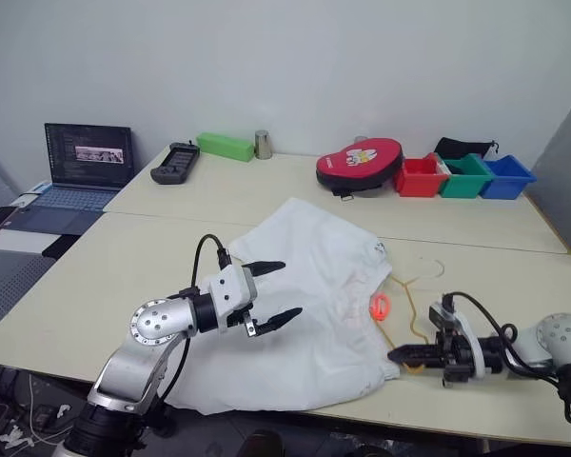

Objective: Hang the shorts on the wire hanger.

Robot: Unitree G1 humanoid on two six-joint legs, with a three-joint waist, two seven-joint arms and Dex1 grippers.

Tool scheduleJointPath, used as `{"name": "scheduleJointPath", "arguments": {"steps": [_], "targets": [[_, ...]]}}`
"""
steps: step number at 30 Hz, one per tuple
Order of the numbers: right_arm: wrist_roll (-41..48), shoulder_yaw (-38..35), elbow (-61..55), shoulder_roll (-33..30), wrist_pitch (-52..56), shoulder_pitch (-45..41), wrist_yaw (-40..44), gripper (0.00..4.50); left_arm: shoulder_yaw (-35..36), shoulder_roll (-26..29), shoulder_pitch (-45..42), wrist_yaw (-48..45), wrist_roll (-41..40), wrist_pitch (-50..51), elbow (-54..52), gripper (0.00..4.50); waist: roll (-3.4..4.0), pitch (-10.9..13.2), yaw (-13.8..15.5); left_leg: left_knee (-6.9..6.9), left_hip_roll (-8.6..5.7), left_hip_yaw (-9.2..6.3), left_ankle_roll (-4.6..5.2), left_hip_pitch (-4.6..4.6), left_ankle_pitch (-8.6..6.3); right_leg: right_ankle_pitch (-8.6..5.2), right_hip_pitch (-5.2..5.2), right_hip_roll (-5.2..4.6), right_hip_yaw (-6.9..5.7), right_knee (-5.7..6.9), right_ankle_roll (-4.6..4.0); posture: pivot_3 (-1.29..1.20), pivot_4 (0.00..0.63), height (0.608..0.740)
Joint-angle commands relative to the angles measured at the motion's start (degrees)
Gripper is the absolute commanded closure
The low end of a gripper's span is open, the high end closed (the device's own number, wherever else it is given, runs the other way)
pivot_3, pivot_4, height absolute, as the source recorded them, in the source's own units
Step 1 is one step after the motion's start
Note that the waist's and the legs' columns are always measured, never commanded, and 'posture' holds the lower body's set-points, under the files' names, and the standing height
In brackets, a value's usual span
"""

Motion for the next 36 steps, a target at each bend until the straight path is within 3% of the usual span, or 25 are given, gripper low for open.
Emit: {"name": "scheduleJointPath", "arguments": {"steps": [1, 12, 23, 28, 36], "targets": [[-1.7, -4.4, -0.1, -0.5, 0.1, -2.0, -1.9, 4.5, 0.3, -0.1, -1.6, 0.0, 0.0, -0.8, -1.0, 0.02, 0.01, 0.0, 0.1, 0.0, 0.0, -0.01, 0.0, -0.01, 0.0, 0.0, 0.0, 0.0, -0.01, 0.0, 0.0, 0.33, 0.0, 0.74], [0.7, -1.0, -7.5, -15.5, 0.1, 1.9, 6.2, 4.5, -0.6, -1.3, -3.3, -0.2, 0.2, -1.3, 0.7, 0.02, 0.1, -0.1, 0.2, 0.09, 0.02, -0.11, 0.07, -0.68, -0.04, 0.05, -0.47, -0.02, -0.14, 0.01, 0.02, 0.3, 0.0, 0.74], [-3.4, -0.6, -8.5, -16.3, 0.1, 4.4, 9.5, 4.5, -0.4, -1.5, -4.0, -0.4, 0.4, -1.8, 1.6, 0.02, 0.18, -0.1, 0.1, 0.1, 0.01, -0.07, 0.08, -0.71, -0.03, 0.06, -0.47, 0.01, -0.09, 0.02, 0.0, 0.3, 0.0, 0.74], [-8.7, -2.9, -4.0, -12.4, -0.3, -0.4, 9.1, 4.5, -0.7, -1.7, -4.2, -0.5, 0.5, -2.0, 1.8, 0.02, 0.2, -0.1, -0.1, 0.11, 0.01, -0.03, 0.08, -0.71, -0.03, 0.07, -0.47, 0.0, -0.05, 0.03, -0.01, 0.29, 0.0, 0.74], [-16.7, -2.2, -9.1, -14.7, -5.7, -7.1, 13.1, 4.5, 0.0, -1.7, -7.4, -1.4, 0.2, -2.3, 3.7, 0.02, 0.29, -0.1, 0.0, 0.13, 0.01, -0.09, 0.08, -0.64, -0.03, 0.1, -0.53, 0.02, -0.12, 0.02, -0.02, 0.29, 0.0, 0.74]]}}
